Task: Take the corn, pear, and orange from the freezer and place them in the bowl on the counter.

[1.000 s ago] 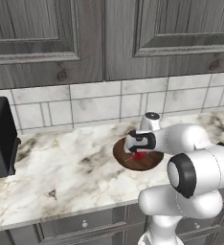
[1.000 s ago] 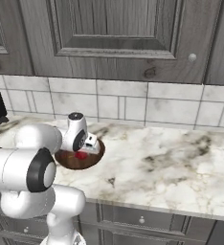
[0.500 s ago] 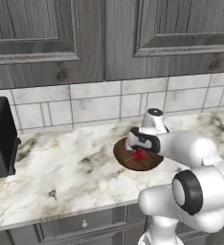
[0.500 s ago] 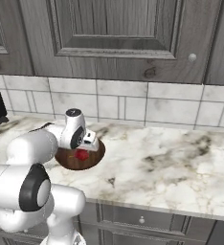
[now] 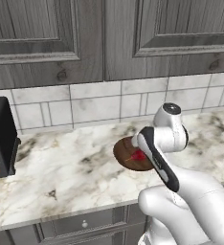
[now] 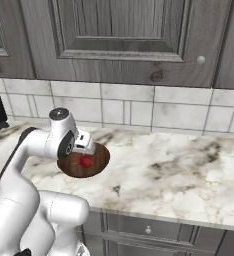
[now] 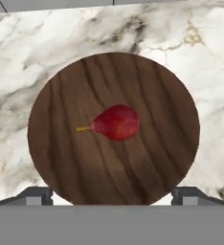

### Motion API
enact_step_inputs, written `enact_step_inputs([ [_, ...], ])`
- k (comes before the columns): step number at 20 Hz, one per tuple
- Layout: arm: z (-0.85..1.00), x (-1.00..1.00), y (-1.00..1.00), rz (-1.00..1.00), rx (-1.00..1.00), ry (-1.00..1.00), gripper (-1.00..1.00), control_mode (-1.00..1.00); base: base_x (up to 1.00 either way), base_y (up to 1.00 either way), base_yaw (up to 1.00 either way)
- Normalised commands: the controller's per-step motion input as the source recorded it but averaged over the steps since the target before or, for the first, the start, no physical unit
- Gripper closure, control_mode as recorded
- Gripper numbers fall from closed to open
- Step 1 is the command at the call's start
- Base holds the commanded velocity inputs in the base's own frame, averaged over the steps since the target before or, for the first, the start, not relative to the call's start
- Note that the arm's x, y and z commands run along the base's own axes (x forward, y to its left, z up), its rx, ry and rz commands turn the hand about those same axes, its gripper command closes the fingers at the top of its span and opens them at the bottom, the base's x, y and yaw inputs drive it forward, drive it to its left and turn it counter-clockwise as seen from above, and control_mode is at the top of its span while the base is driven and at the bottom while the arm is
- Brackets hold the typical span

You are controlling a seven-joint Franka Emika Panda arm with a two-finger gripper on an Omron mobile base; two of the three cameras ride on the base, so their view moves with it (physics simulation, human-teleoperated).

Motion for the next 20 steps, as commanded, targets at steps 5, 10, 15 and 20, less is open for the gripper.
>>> enact_step_inputs([
  [5,0.62,-0.74,0.18,0.0,-0.03,-0.15,-1.0,-1.0,0.0,0.0,0.0],
  [10,0.49,-0.71,0.0,0.0,-0.01,-0.06,-1.0,-1.0,0.0,0.0,0.0],
  [15,0.57,-0.52,0.0,0.0,-0.01,-0.01,-1.0,-1.0,0.0,0.0,0.0],
  [20,0.48,-0.63,0.0,0.0,-0.02,-0.01,-1.0,-1.0,0.0,0.0,0.0],
])
